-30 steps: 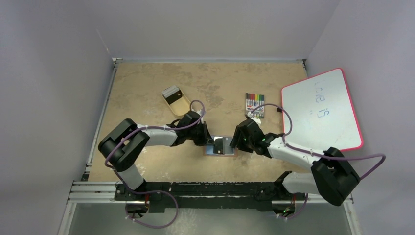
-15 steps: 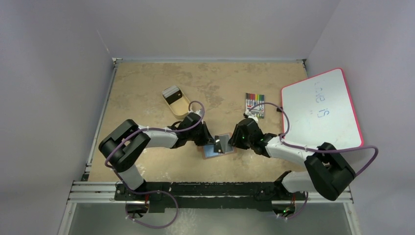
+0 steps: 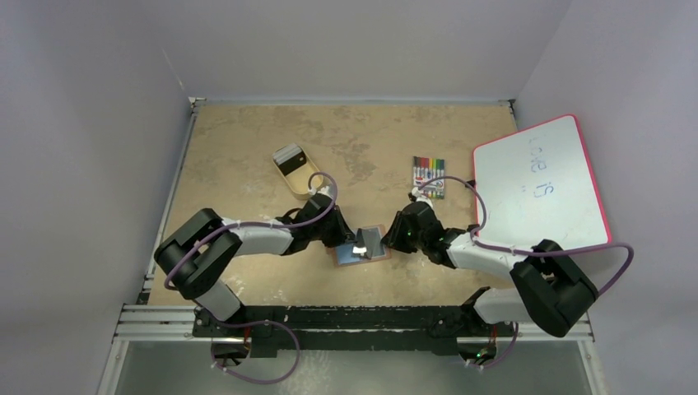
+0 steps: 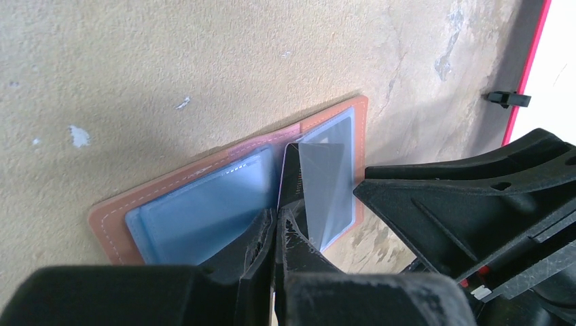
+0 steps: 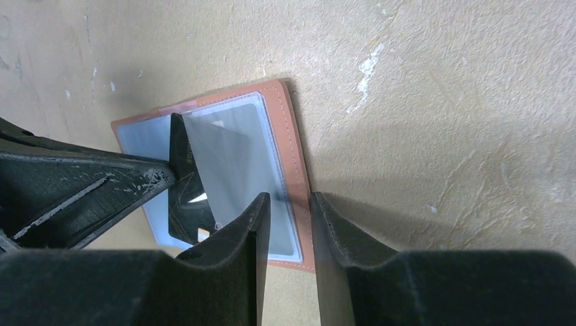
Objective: Put the credit cards into the card holder
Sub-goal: Insert the credit card into the card holder.
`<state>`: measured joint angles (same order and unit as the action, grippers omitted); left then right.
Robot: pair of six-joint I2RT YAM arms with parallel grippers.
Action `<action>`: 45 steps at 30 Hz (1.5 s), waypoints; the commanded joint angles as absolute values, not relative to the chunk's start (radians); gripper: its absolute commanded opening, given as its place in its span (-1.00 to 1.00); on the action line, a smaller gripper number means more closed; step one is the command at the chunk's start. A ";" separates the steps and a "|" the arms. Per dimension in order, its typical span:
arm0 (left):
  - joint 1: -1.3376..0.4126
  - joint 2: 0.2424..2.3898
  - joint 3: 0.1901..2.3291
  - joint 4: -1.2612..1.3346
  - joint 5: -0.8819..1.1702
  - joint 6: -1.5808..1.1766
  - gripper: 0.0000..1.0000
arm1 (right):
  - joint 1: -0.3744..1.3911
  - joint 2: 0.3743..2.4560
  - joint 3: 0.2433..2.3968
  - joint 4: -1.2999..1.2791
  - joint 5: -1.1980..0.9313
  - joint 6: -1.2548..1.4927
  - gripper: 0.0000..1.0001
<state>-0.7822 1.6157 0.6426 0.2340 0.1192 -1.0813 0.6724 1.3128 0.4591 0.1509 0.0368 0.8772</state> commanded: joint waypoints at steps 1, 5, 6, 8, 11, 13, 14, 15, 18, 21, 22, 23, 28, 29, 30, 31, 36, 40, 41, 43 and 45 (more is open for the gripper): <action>-0.792 1.553 0.633 0.215 0.078 -1.071 -1.00 | 0.683 1.305 0.425 0.143 -0.011 0.896 -0.39; -0.792 1.517 0.627 0.182 0.041 -1.068 -1.00 | 0.683 1.312 0.415 0.151 -0.015 0.903 -0.39; -0.792 1.513 0.624 0.180 0.033 -1.068 -1.00 | 0.683 1.314 0.414 0.151 -0.015 0.902 -0.40; -0.792 1.505 0.618 0.177 0.026 -1.067 -1.00 | 0.683 1.312 0.414 0.151 -0.015 0.905 -0.41; -0.791 1.499 0.610 0.173 0.014 -1.071 -1.00 | 0.683 1.306 0.413 0.151 -0.012 0.906 -0.42; -0.791 1.496 0.600 0.178 0.007 -1.077 -1.00 | 0.683 1.305 0.412 0.153 -0.016 0.907 -0.43; -0.791 1.494 0.595 0.179 0.004 -1.079 -1.00 | 0.683 1.307 0.411 0.155 -0.021 0.908 -0.43; -0.791 1.492 0.590 0.183 0.001 -1.086 -1.00 | 0.683 1.307 0.412 0.158 -0.028 0.908 -0.43; -0.792 1.482 0.572 0.197 -0.017 -1.101 -1.00 | 0.685 1.304 0.407 0.176 -0.053 0.910 -0.44; -0.795 1.462 0.556 0.204 -0.047 -1.114 -1.00 | 0.701 1.307 0.404 0.192 -0.065 0.922 -0.44; -0.795 1.457 0.554 0.203 -0.056 -1.115 -1.00 | 0.707 1.309 0.403 0.196 -0.068 0.926 -0.44; -0.796 1.453 0.552 0.201 -0.063 -1.116 -1.00 | 0.713 1.313 0.401 0.201 -0.070 0.930 -0.45; -0.800 1.439 0.543 0.208 -0.094 -1.131 -1.00 | 0.736 1.322 0.393 0.215 -0.071 0.945 -0.47; -0.804 1.437 0.543 0.211 -0.100 -1.133 -1.00 | 0.737 1.321 0.392 0.215 -0.069 0.945 -0.47; -0.807 1.435 0.544 0.212 -0.107 -1.136 -1.00 | 0.738 1.319 0.392 0.215 -0.068 0.947 -0.48; -0.811 1.434 0.543 0.213 -0.115 -1.137 -1.00 | 0.739 1.319 0.392 0.215 -0.067 0.949 -0.48; -0.817 1.409 0.533 0.189 -0.142 -1.136 -1.00 | 0.741 1.317 0.390 0.213 -0.061 0.951 -0.50; -0.818 1.381 0.526 0.168 -0.158 -1.134 -1.00 | 0.742 1.317 0.393 0.210 -0.057 0.951 -0.50; -0.816 1.374 0.520 0.167 -0.165 -1.141 -1.00 | 0.742 1.319 0.394 0.212 -0.057 0.950 -0.51; -0.818 1.360 0.501 0.186 -0.175 -1.159 -1.00 | 0.742 1.326 0.392 0.217 -0.060 0.952 -0.51; -0.818 1.366 0.481 0.219 -0.172 -1.176 -1.00 | 0.744 1.330 0.391 0.216 -0.061 0.952 -0.51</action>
<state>-0.8131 1.3899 0.5114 0.1604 -0.1360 -1.1343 0.7349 1.3106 0.4049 0.2333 -0.0563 0.9463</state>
